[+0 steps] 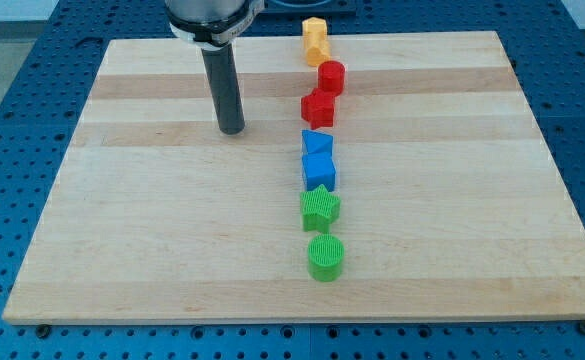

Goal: Push the red circle slightly left

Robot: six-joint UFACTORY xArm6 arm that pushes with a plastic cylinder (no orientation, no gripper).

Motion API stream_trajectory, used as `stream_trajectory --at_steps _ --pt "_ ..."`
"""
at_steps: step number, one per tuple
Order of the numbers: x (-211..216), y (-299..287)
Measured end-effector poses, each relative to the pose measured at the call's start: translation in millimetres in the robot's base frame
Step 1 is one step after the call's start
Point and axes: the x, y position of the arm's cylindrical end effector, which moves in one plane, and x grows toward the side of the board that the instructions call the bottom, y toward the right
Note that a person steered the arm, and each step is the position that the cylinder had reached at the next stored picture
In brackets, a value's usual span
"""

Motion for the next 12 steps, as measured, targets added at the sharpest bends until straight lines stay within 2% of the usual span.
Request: stream_trajectory --at_steps 4,6,9,12 --pt "-48 28" --pt "-85 77" --pt "-86 92" --pt "-87 159"
